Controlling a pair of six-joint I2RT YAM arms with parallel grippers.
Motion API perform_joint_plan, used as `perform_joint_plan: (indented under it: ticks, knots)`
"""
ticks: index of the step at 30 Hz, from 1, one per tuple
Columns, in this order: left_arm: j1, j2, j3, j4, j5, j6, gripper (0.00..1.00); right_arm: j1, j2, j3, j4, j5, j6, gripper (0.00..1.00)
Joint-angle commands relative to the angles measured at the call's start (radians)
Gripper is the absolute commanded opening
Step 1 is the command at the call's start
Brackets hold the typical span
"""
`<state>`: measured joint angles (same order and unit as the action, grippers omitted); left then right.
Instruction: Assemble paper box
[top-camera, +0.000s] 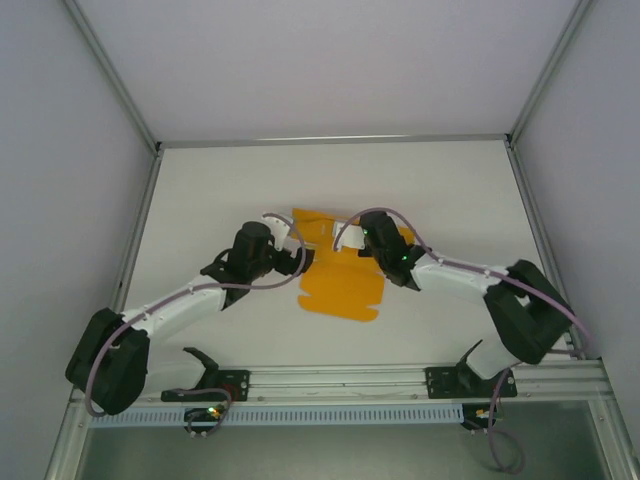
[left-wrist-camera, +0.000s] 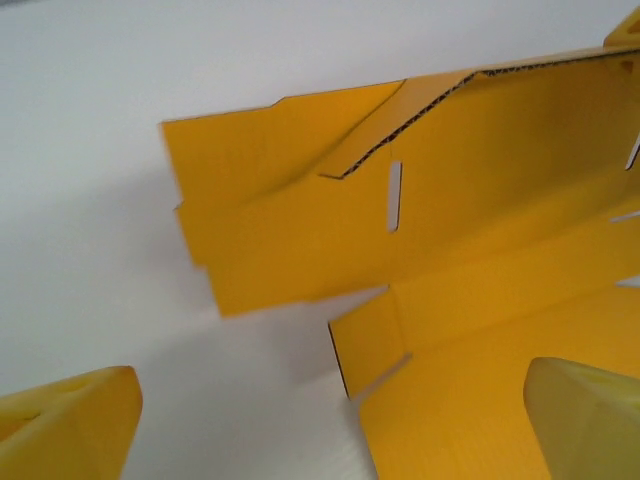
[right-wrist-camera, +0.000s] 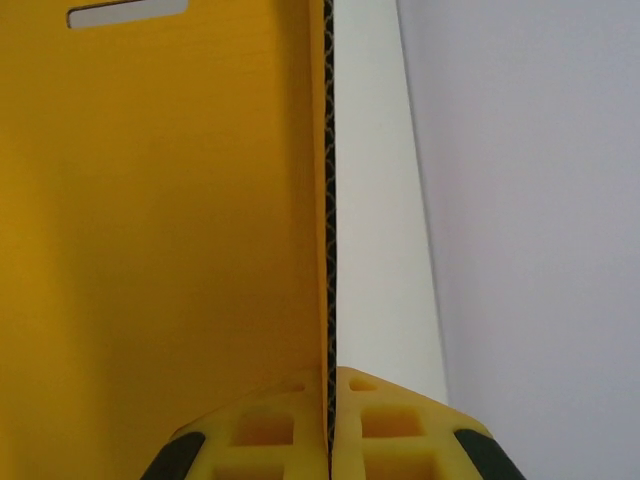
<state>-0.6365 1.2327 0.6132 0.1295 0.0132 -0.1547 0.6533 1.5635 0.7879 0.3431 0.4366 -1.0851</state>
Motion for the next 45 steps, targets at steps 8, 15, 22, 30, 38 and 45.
perform_joint_plan:
  ticks: [8,15,22,30,38,45]
  knots:
    - [0.215,-0.015,0.028,-0.188,0.104,-0.381,1.00,0.023,0.398,-0.001,0.847,0.197,-0.463,0.00]
    - [0.275,0.119,0.065,0.003,0.263,-0.532,0.98,0.029,0.429,-0.007,0.886,0.172,-0.348,0.00]
    - [0.286,0.279,0.082,0.271,0.421,-0.629,0.74,0.035,0.379,-0.073,0.978,0.137,-0.358,0.00]
    - [0.279,0.381,0.192,-0.072,0.181,-0.562,0.12,0.063,0.335,-0.136,0.977,0.116,-0.315,0.00]
    - [0.205,0.506,0.257,-0.008,0.269,-0.505,0.03,0.083,0.334,-0.127,0.983,0.147,-0.279,0.00]
    - [0.131,0.525,0.248,0.105,0.341,-0.527,0.02,0.083,0.329,-0.124,0.982,0.171,-0.274,0.00]
